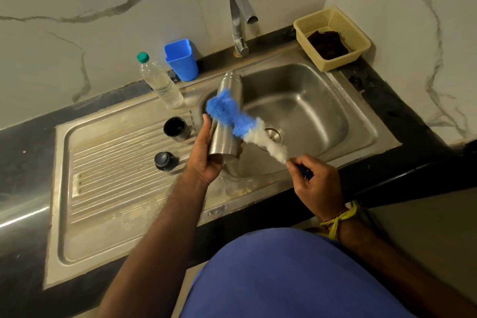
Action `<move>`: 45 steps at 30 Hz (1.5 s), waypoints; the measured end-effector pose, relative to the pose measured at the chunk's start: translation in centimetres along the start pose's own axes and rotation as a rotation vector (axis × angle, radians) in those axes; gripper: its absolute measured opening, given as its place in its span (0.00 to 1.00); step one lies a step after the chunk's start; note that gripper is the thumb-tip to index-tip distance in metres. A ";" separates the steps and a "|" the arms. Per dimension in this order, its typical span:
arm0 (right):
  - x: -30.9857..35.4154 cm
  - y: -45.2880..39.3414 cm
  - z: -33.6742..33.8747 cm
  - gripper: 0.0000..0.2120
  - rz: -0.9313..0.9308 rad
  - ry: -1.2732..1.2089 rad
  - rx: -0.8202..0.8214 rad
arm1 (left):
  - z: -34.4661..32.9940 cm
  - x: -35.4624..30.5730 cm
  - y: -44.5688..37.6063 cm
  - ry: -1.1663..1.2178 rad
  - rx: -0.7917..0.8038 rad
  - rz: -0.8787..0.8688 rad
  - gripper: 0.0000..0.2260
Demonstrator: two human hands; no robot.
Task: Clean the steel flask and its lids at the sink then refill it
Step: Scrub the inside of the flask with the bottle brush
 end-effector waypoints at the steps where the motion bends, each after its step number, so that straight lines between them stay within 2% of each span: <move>1: 0.2 0.1 0.0 0.05 0.015 -0.002 0.012 | 0.0 -0.2 -0.2 0.004 -0.005 0.000 0.26; 5: 0.0 0.3 0.8 0.05 0.003 -0.031 -0.030 | -1.3 -1.3 -0.2 -0.047 -0.005 0.006 0.26; 8: 0.4 1.1 0.8 0.06 0.076 -0.061 0.013 | -1.7 -2.1 -0.7 -0.013 -0.025 -0.013 0.29; 12: -0.4 1.7 1.6 0.09 0.043 -0.093 -0.012 | -2.0 -3.2 -1.1 0.009 -0.026 -0.029 0.27; 16: 0.0 0.4 1.4 0.08 0.053 -0.052 -0.021 | -2.5 -3.3 -0.8 0.040 -0.036 -0.048 0.25; 21: -0.8 -1.4 2.1 0.09 -0.010 -0.053 -0.077 | -2.0 -1.9 0.0 -0.012 0.013 -0.034 0.34; 24: 0.0 -1.8 1.5 0.09 0.051 -0.014 -0.038 | -1.8 -0.4 0.9 -0.032 0.043 -0.020 0.29; 27: -0.2 -2.6 1.9 0.10 0.010 -0.021 -0.090 | -1.0 0.8 1.8 -0.069 0.019 -0.001 0.25; 30: 0.7 -3.3 1.4 0.10 0.042 0.015 -0.069 | -0.7 1.6 2.4 -0.081 0.007 0.009 0.23; 35: 0.5 -5.2 1.4 0.10 -0.003 0.048 -0.112 | -0.2 2.1 2.7 -0.018 -0.015 -0.003 0.25; 38: 0.6 -4.5 1.1 0.09 0.027 0.057 -0.072 | -0.1 2.0 2.8 -0.002 -0.011 0.003 0.29; 42: 0.1 -3.8 1.3 0.09 -0.030 0.016 -0.101 | -0.2 1.8 2.9 -0.006 -0.007 0.015 0.29; 45: 0.0 -2.5 1.0 0.09 0.008 -0.001 -0.051 | -0.1 1.5 2.5 -0.013 0.006 0.001 0.30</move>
Point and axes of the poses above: each hand's wrist, its own y-axis away from the middle knuckle, its own z-axis out of the back of the hand, x = y × z, the point moved 7 cm from there along -y, towards the middle knuckle, and after that the axes turned 8 degrees about y, right-handed, at the moved point
